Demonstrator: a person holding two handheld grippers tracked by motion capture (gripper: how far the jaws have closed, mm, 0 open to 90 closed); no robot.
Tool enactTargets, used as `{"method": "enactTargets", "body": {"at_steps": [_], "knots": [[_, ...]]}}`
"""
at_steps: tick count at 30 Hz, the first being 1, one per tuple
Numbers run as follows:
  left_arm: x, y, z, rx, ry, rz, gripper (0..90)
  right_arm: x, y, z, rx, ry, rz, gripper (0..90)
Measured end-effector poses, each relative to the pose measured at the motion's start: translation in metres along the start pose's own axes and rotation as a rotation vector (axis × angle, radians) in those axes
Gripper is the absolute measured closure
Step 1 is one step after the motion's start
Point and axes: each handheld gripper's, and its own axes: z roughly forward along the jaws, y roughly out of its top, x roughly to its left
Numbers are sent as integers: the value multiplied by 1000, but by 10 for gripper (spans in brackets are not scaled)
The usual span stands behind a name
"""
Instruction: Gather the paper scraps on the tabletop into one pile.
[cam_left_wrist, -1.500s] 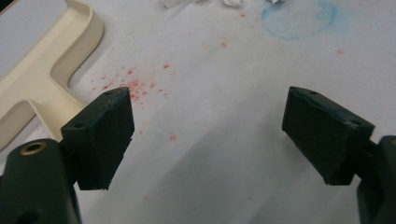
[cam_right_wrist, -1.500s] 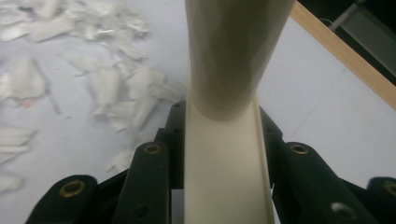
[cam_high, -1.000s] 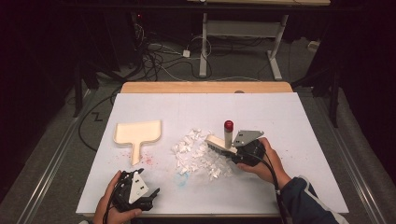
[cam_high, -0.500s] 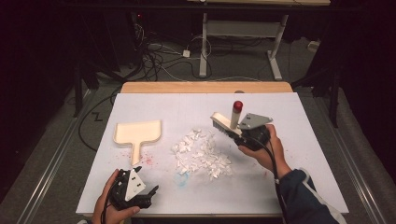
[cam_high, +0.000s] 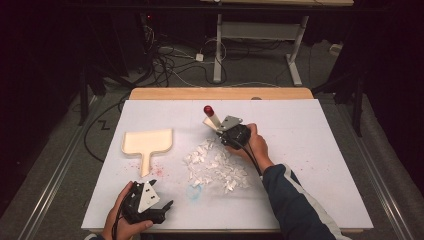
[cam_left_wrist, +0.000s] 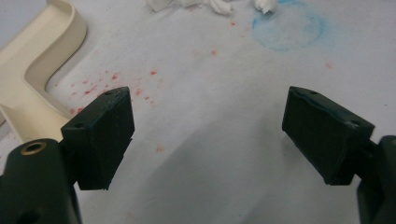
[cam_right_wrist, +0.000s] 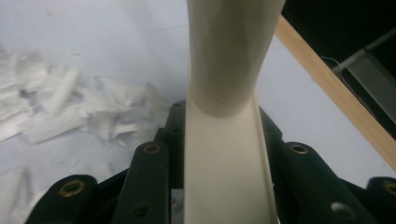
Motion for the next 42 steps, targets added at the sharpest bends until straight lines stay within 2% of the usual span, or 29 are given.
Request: {"method": "enactTargets", "body": {"at_steps": [2,6,12,16,19,21,25,27,32,35,37,40,42], "knots": [[-1,0,-1,-4,2,-1,157,5,1,-1,-12,48,-36,680],[0,-1,-1,-1,2,-8,157,13,0,-10,-55,145,-54,679],[-1,-1,0,5,2,3,157,26,-9,-29,-69,248,-147,675],[-2,-1,-2,-1,4,6,157,35,-15,-48,-107,312,-173,677],[-1,-1,-3,-6,8,0,157,38,-19,-61,-110,315,-184,680],[0,0,-4,-8,8,-3,157,35,-19,-68,-133,314,-179,682],[0,0,-4,-12,8,0,157,25,-11,-74,-159,276,-159,682],[0,1,-3,-13,8,-2,158,23,-5,-73,-154,258,-156,682],[1,1,-3,-12,5,-1,157,24,15,-53,-148,221,-174,682],[1,0,-4,-14,6,-1,158,30,27,-36,-145,222,-186,682],[2,0,-4,-18,3,-6,157,36,33,-27,-139,250,-194,682],[0,0,-5,-15,-13,-5,158,46,40,-16,-135,276,-276,681],[-2,0,-5,-14,-15,6,158,49,40,-11,-134,320,-283,682]]}}
